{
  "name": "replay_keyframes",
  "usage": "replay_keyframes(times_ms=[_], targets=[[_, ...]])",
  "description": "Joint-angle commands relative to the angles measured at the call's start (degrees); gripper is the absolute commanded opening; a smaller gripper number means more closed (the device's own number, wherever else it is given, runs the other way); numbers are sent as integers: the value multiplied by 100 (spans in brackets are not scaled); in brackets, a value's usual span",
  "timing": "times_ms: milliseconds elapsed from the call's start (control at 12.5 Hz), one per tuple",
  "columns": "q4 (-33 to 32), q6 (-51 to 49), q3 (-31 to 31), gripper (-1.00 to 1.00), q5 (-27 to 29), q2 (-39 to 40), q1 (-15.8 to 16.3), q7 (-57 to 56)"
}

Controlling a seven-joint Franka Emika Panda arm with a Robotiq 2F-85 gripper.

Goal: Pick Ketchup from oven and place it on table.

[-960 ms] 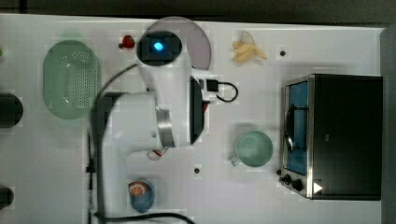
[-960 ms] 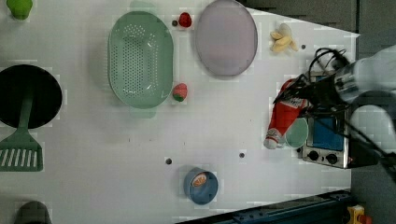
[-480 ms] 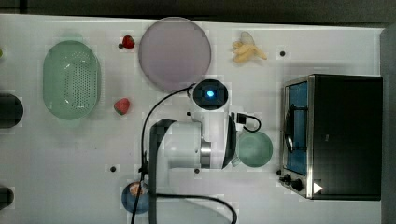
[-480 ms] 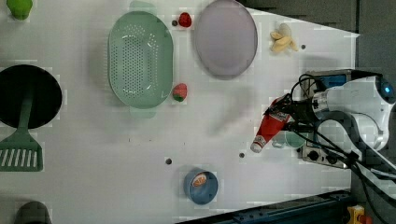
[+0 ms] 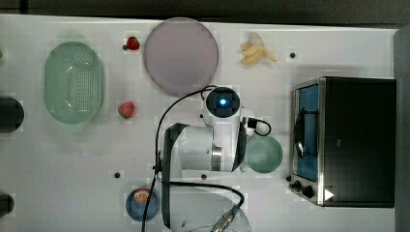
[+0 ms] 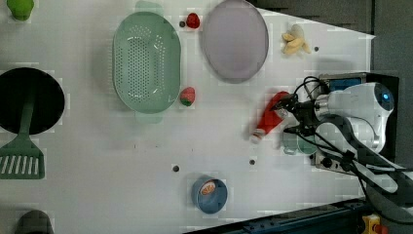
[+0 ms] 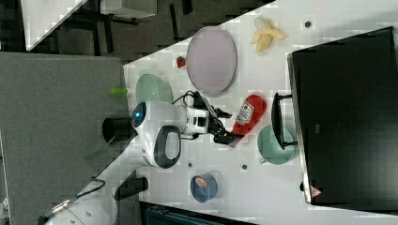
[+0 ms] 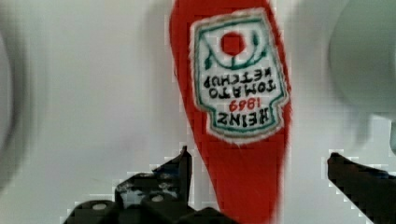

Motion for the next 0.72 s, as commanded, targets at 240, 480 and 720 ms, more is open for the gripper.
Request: replay_keyframes(times_ms=[240, 480, 720], targets=[[412, -334, 26, 100, -29, -1186, 117, 373], [1074, -1464, 47, 100, -42, -2021, 120, 385], [2134, -2734, 99, 100, -79, -2460, 121, 447]])
